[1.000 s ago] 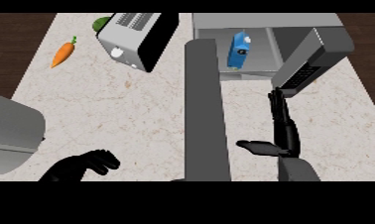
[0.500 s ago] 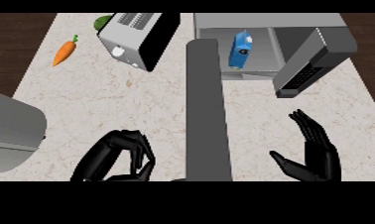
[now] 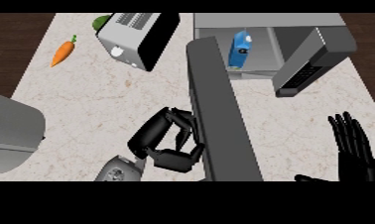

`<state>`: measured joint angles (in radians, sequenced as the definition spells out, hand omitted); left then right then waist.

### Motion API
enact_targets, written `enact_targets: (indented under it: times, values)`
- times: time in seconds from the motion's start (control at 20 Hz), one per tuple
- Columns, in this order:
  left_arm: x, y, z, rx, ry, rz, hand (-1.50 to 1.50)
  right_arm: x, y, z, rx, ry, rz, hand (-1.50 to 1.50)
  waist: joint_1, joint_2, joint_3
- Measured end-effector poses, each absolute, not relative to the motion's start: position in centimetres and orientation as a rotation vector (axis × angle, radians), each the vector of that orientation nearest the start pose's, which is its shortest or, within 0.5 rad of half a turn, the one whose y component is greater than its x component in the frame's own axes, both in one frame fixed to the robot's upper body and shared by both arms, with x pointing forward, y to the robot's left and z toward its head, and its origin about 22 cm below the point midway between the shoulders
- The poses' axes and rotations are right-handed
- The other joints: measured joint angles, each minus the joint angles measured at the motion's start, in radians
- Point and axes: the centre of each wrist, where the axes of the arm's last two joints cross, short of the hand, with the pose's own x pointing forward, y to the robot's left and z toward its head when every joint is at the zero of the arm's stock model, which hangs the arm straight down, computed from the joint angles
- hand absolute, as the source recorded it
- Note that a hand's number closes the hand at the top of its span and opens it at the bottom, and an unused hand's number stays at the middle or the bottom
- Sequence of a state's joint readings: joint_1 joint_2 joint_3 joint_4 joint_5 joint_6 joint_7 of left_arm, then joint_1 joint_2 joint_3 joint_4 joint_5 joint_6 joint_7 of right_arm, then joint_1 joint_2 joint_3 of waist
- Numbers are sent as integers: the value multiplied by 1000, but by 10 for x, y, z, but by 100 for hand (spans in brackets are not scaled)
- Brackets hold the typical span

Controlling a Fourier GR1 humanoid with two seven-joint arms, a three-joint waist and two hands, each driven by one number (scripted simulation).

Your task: Pick up the milk, place it into the microwave and close the microwave

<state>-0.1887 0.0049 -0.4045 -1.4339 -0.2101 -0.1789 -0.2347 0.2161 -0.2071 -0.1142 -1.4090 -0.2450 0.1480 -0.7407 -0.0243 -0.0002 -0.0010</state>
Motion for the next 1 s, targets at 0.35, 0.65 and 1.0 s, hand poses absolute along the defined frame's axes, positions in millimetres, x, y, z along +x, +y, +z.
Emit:
enact_targets:
  times: [0.35,0.65,1.0]
  values:
    - [271,57,-5,-367,-1733,-846,150,163,-341,-31,-49,-2049,-88,-150,-12,1,0]
    - [269,29,-21,-356,-1611,-906,150,175,-347,-4,43,-2085,-43,-150,-41,8,0]
    - [274,14,-17,-364,-1584,-877,150,192,-334,24,181,-2125,45,-150,-106,23,-3]
